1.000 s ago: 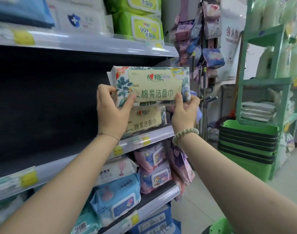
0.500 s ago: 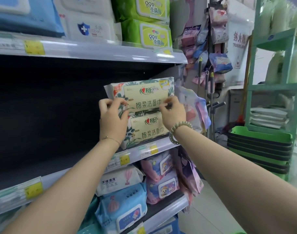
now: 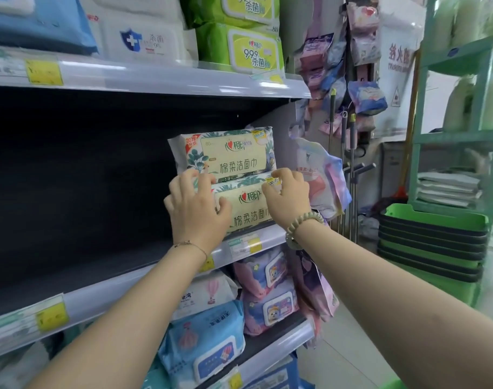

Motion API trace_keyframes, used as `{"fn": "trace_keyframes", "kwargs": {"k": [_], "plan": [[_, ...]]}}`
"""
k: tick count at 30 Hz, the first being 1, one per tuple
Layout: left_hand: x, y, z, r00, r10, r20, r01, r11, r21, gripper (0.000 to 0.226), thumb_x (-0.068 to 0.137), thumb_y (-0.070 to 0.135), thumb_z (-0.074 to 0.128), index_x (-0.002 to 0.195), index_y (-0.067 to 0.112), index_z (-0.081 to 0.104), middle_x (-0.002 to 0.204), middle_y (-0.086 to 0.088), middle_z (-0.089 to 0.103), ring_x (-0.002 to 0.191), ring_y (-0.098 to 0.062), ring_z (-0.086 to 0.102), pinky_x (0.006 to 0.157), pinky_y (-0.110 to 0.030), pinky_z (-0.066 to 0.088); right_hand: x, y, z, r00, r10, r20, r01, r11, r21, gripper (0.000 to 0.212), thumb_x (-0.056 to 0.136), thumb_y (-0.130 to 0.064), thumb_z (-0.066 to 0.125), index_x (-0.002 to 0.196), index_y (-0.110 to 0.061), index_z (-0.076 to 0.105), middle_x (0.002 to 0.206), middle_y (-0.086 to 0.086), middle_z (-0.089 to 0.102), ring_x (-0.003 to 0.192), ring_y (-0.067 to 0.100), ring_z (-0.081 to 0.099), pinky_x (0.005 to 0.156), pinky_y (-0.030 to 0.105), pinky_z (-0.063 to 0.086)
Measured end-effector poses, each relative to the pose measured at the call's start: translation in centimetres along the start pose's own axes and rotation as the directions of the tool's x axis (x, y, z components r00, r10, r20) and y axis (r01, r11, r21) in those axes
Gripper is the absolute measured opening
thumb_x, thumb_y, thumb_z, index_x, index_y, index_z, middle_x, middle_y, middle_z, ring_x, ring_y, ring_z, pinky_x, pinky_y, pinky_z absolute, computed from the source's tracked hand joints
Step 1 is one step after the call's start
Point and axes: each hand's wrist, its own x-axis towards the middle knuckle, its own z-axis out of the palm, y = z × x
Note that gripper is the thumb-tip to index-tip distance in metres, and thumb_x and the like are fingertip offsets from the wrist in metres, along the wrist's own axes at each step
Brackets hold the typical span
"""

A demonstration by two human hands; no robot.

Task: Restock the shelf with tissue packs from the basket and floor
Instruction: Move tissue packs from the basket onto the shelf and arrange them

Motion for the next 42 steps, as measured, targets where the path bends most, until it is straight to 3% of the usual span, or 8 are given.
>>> {"fn": "trace_keyframes", "kwargs": {"k": [3, 7, 11, 17, 22, 30, 38, 42], "plan": [[-0.7, 1.7, 0.8, 0.979, 0.200, -0.028, -0.199, 0.979, 0.036, 0.026, 0.076, 0.020, 0.062, 0.101, 0.013, 0.059, 0.117, -0.008, 0.053, 0.114, -0.028, 0.040, 0.086, -0.044, 0.037, -1.0, 1.2, -1.0, 0.990, -0.140, -0.032, 0.135, 0.984, -0.114, 0.030, 0.087, -0.024, 0.052, 0.115, -0.015, 0.051, 0.116, 0.006, 0.048, 0.105, 0.025, 0.041, 0.090, 0.041, 0.040], [-2.3, 4.4, 2.6, 0.916, 0.394, 0.077, -0.395, 0.918, 0.006, 0.028, 0.069, 0.023, 0.059, 0.095, 0.014, 0.057, 0.104, -0.004, 0.056, 0.098, -0.026, 0.047, 0.074, -0.039, 0.040, -2.5, 4.0, -2.0, 0.954, -0.299, -0.031, 0.275, 0.909, -0.314, 0.025, 0.079, -0.020, 0.057, 0.102, -0.011, 0.056, 0.099, 0.007, 0.053, 0.088, 0.030, 0.047, 0.076, 0.041, 0.043], [-4.6, 6.6, 5.4, 0.854, 0.476, 0.212, -0.473, 0.878, -0.069, 0.029, 0.067, 0.026, 0.050, 0.093, 0.015, 0.057, 0.097, -0.003, 0.056, 0.089, -0.028, 0.053, 0.064, -0.037, 0.046, -4.5, 8.5, -3.2, 0.954, -0.300, -0.016, 0.262, 0.855, -0.447, 0.032, 0.070, -0.027, 0.054, 0.097, -0.011, 0.058, 0.095, 0.007, 0.056, 0.085, 0.032, 0.053, 0.070, 0.040, 0.043], [-9.1, 10.1, 10.1, 0.753, 0.465, 0.466, -0.473, 0.874, -0.110, 0.027, 0.079, 0.031, 0.054, 0.104, 0.020, 0.051, 0.106, 0.001, 0.051, 0.099, -0.024, 0.049, 0.072, -0.034, 0.037, -7.7, 15.8, -5.1, 0.990, -0.121, 0.073, 0.140, 0.776, -0.615, 0.032, 0.075, -0.030, 0.058, 0.103, -0.014, 0.057, 0.101, 0.006, 0.055, 0.090, 0.031, 0.052, 0.074, 0.041, 0.044], [-12.9, 13.2, 14.5, 0.667, 0.463, 0.583, -0.452, 0.874, -0.177, 0.037, 0.088, 0.036, 0.049, 0.122, 0.024, 0.041, 0.120, 0.002, 0.045, 0.108, -0.021, 0.043, 0.084, -0.036, 0.041, -10.4, 21.1, -7.2, 0.994, -0.004, 0.108, 0.077, 0.728, -0.681, 0.035, 0.079, -0.036, 0.044, 0.107, -0.017, 0.053, 0.106, 0.004, 0.053, 0.096, 0.029, 0.050, 0.077, 0.039, 0.041], [-20.0, 16.8, 20.2, 0.503, 0.445, 0.741, -0.396, 0.881, -0.260, 0.043, 0.085, 0.034, 0.051, 0.125, 0.021, 0.040, 0.125, 0.000, 0.042, 0.118, -0.023, 0.039, 0.092, -0.039, 0.036, -15.3, 28.8, -9.3, 0.970, 0.198, 0.139, -0.029, 0.664, -0.747, 0.035, 0.082, -0.031, 0.051, 0.113, -0.017, 0.049, 0.114, 0.004, 0.050, 0.104, 0.028, 0.046, 0.084, 0.040, 0.038], [-28.6, 19.0, 24.8, 0.269, 0.427, 0.863, -0.328, 0.883, -0.335, 0.044, 0.086, 0.032, 0.054, 0.126, 0.021, 0.040, 0.128, -0.001, 0.045, 0.120, -0.025, 0.043, 0.090, -0.040, 0.038, -21.5, 35.2, -9.1, 0.901, 0.400, 0.168, -0.151, 0.653, -0.742, 0.036, 0.083, -0.028, 0.051, 0.117, -0.015, 0.048, 0.116, 0.006, 0.051, 0.108, 0.028, 0.048, 0.085, 0.037, 0.037], [-33.1, 20.0, 26.9, 0.123, 0.337, 0.934, -0.130, 0.938, -0.321, 0.048, 0.084, 0.033, 0.058, 0.127, 0.019, 0.041, 0.131, -0.004, 0.047, 0.119, -0.027, 0.044, 0.092, -0.043, 0.043, -24.6, 37.8, -8.5, 0.838, 0.510, 0.195, -0.210, 0.632, -0.746, 0.036, 0.085, -0.028, 0.049, 0.119, -0.015, 0.046, 0.118, 0.005, 0.050, 0.109, 0.027, 0.047, 0.086, 0.037, 0.039]]}}
